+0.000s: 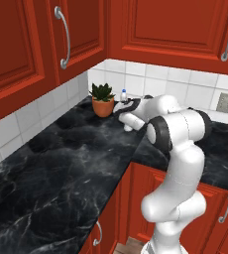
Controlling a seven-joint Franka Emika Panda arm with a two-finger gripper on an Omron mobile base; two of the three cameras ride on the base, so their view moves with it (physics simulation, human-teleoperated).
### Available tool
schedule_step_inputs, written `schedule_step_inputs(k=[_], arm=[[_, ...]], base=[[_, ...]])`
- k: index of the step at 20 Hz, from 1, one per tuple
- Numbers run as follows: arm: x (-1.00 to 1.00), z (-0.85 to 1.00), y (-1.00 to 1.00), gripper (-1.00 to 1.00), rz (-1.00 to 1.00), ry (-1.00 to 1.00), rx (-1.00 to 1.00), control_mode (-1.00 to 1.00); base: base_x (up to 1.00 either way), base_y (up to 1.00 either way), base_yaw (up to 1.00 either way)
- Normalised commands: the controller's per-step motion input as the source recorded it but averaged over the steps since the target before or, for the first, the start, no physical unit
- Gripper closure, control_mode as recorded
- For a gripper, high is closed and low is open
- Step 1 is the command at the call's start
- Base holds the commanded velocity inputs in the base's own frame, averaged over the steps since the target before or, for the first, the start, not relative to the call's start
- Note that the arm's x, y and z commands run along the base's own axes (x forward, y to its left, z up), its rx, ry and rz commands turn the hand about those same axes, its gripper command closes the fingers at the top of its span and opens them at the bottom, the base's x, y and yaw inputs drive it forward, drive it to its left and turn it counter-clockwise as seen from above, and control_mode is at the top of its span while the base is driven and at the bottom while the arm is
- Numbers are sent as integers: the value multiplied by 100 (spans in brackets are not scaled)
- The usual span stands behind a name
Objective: Place the drinks on the dining counter in a tight cluster.
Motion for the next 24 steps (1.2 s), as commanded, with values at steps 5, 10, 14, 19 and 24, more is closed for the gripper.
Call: schedule_step_inputs(k=[5,10,14,19,24], arm=[[-55,31,0,100,22,-2,1,-100],[-58,31,-1,100,19,0,6,-100],[-62,24,-4,100,19,0,6,-100],[-58,30,-9,100,25,0,10,-100],[-59,22,-6,100,26,0,6,-100]], base=[[0,0,0],[0,0,0],[0,0,0],[0,0,0],[0,0,0]])
